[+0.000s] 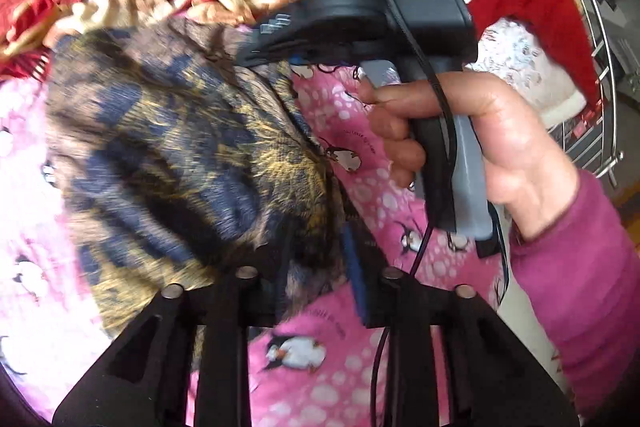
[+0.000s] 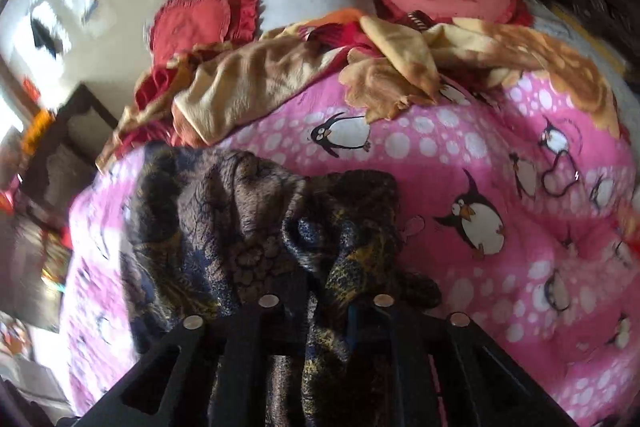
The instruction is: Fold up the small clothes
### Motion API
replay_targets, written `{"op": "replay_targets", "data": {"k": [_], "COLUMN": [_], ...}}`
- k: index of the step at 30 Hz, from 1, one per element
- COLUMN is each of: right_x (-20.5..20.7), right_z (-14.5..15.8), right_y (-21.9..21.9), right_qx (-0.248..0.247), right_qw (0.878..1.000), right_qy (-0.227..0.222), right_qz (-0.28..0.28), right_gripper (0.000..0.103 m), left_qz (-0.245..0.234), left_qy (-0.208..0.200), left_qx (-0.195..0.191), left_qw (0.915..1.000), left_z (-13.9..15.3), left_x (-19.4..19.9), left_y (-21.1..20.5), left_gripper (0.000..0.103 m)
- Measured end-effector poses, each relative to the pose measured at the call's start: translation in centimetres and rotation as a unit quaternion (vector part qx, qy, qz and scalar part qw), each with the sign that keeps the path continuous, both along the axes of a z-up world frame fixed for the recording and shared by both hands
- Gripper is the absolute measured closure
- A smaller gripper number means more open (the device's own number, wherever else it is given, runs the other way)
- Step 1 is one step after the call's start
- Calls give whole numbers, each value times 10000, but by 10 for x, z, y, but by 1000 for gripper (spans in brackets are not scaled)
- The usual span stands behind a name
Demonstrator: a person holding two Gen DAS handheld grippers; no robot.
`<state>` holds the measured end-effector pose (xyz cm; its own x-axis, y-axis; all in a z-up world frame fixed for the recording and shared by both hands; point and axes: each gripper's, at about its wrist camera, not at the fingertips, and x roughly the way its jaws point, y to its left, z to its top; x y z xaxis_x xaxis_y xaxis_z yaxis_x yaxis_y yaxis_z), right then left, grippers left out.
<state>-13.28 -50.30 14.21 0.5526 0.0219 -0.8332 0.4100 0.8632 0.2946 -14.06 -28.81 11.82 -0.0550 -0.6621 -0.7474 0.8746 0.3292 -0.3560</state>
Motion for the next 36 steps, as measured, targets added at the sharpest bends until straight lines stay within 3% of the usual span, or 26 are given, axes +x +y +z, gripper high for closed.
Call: {"op": "replay_targets", "data": {"k": [3, 7, 11, 13, 14, 19, 21, 23, 25, 26, 27, 29, 33, 36], "right_x": [-25, -64, -82, -85, -88, -123, -126, -126, -127, -127, -127, -121, -80, -37], "right_z": [21, 35, 9, -5, -10, -11, -24, -39, -32, -24, -11, 8, 26, 16], "right_y": [2, 32, 61, 73, 80, 74, 66, 60, 57, 54, 48, 40, 24, 15], "right_qx": [-265, -130, 293, 265, 73, -9, 8, 156, 381, 479, 528, 303, -8, -121], "right_qw": [9991, 9985, 9982, 9983, 9986, 9995, 9999, 9998, 9992, 9985, 9976, 9964, 9934, 9957], "right_qy": [-148, -515, -331, -177, -56, -187, -1, 131, -110, -254, -440, -731, -991, -716], "right_qz": [-280, 145, 400, 491, 518, 259, 143, 22, 55, 50, -45, -309, -574, -582], "right_gripper": [64, 63, 63, 78, 93, 94, 94, 94, 93, 86, 71, 54, 54, 54], "left_qz": [335, 910, 1163, 1168, 1152, 1062, 1055, 1096, 1092, 1098, 1100, 1063, 1114, 1163], "left_qy": [-586, -1108, -905, -804, -788, -857, -839, -825, -899, -958, -996, -1005, -819, -652], "left_qx": [-17, 265, 598, 719, 780, 824, 872, 917, 807, 763, 738, 743, 838, 861], "left_qw": [9977, 9893, 9873, 9873, 9871, 9872, 9870, 9863, 9866, 9864, 9862, 9865, 9868, 9873], "left_z": [12, 0, -29, -41, -47, -52, -53, -51, -44, -42, -41, -42, -50, -54], "left_x": [9, 32, 53, 51, 52, 45, 46, 44, 42, 41, 40, 40, 43, 46], "left_y": [40, 77, 79, 75, 71, 78, 77, 77, 80, 80, 77, 72, 65, 64], "left_gripper": [46, 45, 45, 45, 45, 45, 45, 45, 45, 45, 45, 45, 45, 45]}}
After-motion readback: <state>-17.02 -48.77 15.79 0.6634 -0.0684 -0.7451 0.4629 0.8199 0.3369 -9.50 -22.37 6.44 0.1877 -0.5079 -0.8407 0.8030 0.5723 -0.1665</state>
